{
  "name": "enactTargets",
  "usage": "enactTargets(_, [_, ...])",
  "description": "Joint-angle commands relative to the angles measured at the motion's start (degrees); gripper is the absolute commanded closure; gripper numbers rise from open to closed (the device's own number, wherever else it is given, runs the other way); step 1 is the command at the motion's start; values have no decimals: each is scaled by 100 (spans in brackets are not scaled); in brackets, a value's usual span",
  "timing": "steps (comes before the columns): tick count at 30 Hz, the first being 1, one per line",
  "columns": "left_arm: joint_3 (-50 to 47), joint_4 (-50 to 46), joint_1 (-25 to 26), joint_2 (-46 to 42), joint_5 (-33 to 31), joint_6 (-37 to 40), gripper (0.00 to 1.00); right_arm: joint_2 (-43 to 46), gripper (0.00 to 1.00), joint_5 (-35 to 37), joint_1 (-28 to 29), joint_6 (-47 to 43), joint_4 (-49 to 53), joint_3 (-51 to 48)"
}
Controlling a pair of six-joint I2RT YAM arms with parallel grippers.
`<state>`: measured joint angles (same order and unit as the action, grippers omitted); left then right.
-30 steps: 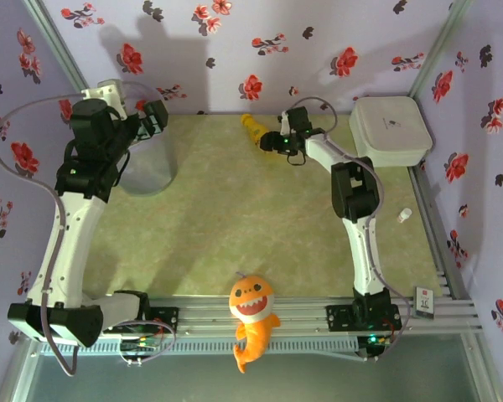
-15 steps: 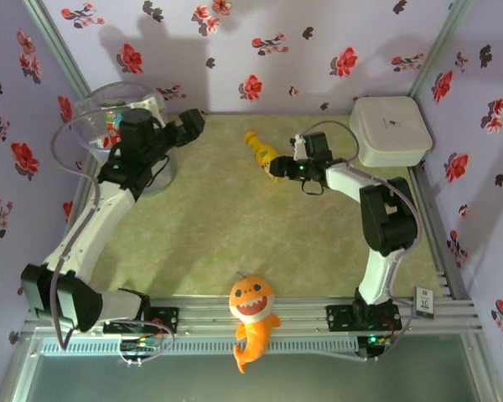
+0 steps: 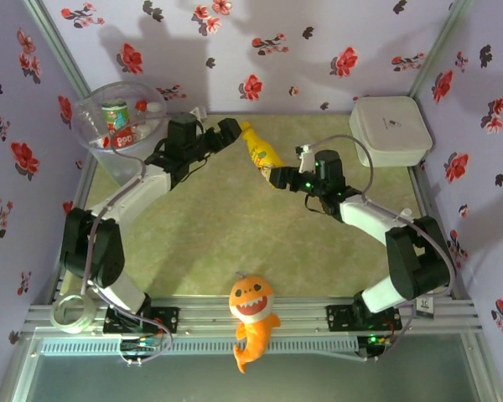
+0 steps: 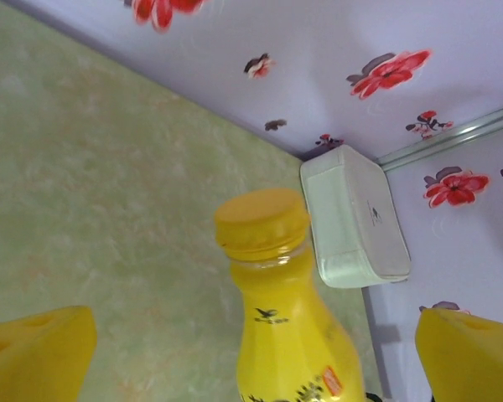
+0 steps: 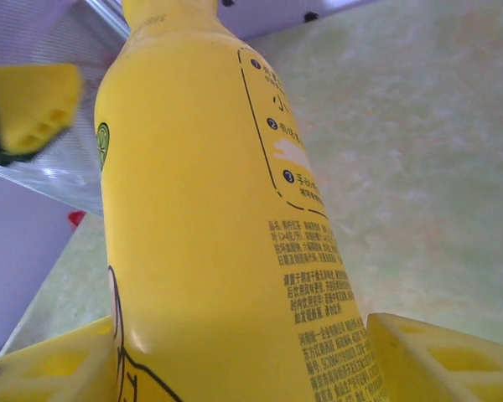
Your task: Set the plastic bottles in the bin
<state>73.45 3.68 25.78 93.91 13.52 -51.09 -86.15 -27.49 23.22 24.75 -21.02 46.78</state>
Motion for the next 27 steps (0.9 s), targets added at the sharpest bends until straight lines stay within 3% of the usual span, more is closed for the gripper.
enactTargets(1, [178,769,41,258,488,-562,6,201,51,-51,107,144,-848,-194])
enactTargets(14, [158,1161,104,547,788,-864,30,-35,51,-269,288,179,-1165,-144])
enactTargets(17, [196,1161,103,554,791,-868,44,-101,51,-334,322,183,-1151,-92])
enactTargets(22, [244,1139,98,541,790,-839,59,-161,51,-377,350,223,-1183,-47])
enactTargets(25, [287,1110,83,515,793,-808,62,-164,48,-409,358,249,-1192,-30])
enactTargets(27, [331,1108,61,509,786,-806,64,-165,41,-450,361,278,-1179,1])
